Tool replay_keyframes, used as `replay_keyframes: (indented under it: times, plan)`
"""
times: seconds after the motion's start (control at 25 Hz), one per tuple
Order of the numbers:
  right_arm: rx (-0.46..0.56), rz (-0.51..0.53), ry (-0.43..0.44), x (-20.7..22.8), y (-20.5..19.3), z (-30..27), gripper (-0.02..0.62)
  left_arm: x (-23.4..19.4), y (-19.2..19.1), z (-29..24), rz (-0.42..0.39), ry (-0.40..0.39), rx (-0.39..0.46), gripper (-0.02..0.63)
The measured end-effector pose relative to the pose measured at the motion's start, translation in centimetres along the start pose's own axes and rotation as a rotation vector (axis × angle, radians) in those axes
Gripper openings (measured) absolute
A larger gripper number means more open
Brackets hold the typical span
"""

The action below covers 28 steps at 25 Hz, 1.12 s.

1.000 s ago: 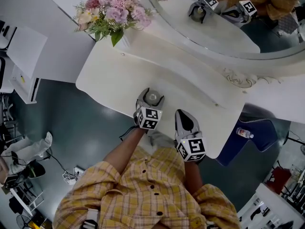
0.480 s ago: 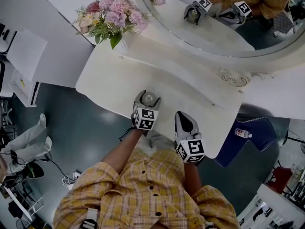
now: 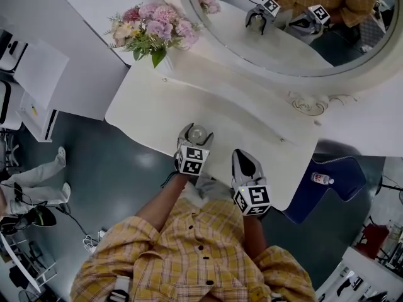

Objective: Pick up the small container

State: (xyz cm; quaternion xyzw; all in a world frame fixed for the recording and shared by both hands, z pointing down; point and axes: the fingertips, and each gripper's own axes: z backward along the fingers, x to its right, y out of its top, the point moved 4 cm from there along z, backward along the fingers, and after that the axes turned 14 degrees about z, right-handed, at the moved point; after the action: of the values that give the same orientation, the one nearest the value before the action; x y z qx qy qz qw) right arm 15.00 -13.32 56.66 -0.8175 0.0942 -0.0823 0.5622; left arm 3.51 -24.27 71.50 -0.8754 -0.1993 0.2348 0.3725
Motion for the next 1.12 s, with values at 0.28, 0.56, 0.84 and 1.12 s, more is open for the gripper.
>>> replay_keyframes:
  times: [0.28, 0.56, 0.84, 1.12]
  plan:
    - [0.021, 0.002, -0.016, -0.5, 0.9, 1.2, 0.003, 0.5, 1.9, 2.7, 0.008, -0.011, 0.03, 0.341]
    - [0.042, 0.007, -0.026, -2.0, 1.9, 2.5, 0.003, 0.8, 2.8, 5.6, 0.006, -0.018, 0.05, 0.341]
    - [0.057, 0.006, -0.049, -2.8, 3.2, 3.9, 0.003, 1.7, 4.2, 8.7, -0.005, -0.058, 0.074, 0.341]
    - [0.067, 0.007, -0.063, -3.8, 4.1, 4.7, 0.003, 2.4, 4.9, 11.4, -0.029, -0.087, 0.078, 0.341]
